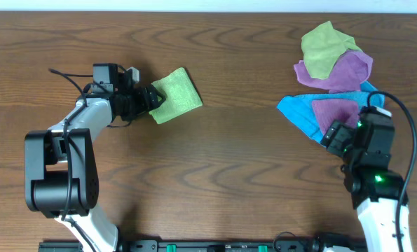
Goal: Fold the cloth
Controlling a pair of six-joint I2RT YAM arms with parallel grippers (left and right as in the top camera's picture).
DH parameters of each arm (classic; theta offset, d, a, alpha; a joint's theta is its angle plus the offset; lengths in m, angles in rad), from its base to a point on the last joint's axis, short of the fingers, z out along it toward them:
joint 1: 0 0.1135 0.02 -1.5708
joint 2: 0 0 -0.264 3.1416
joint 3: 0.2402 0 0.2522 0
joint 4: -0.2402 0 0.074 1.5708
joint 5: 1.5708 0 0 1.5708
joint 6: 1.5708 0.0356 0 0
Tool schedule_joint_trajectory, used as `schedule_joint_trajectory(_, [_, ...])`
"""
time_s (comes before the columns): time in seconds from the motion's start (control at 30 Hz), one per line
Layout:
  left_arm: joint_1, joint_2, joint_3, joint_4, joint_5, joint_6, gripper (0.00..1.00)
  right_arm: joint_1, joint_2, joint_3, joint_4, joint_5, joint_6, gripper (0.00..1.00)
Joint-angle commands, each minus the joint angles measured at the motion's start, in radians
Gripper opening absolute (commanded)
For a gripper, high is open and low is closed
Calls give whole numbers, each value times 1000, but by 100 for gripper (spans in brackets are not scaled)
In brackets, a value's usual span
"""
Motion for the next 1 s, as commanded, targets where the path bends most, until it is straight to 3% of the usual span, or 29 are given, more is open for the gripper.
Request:
schedule_joint_trajectory(0.0, [1,2,-2,-8,-19,-8,81,-17,-11,-26,21,-20,-8,99])
schedule_joint_trajectory(0.43, [1,27,-2,2,-29,-50,85,-16,55,-27,-9,-55,-3,99])
schedule_joint_trajectory(0.57, [0,76,-2,114,104,-119,85,-16,55,-27,-5,-95,-3,99])
schedule_joint_trajectory(0.77, [-11,146,-2,176,173,-177,82,-16,54,-27,-6,-95,-3,99])
schedule_joint_trajectory(0.87, [-23,164,-2,183,172,-180,71,-16,54,-27,-6,-95,-3,99])
schedule_joint_trajectory(0.93, [-31,170,-2,192,169,-180,47,-16,54,-27,-6,-95,-3,99])
schedule_joint_trajectory(0.97, [-33,172,-2,195,169,-184,30,-16,55,-27,-6,-95,-3,99])
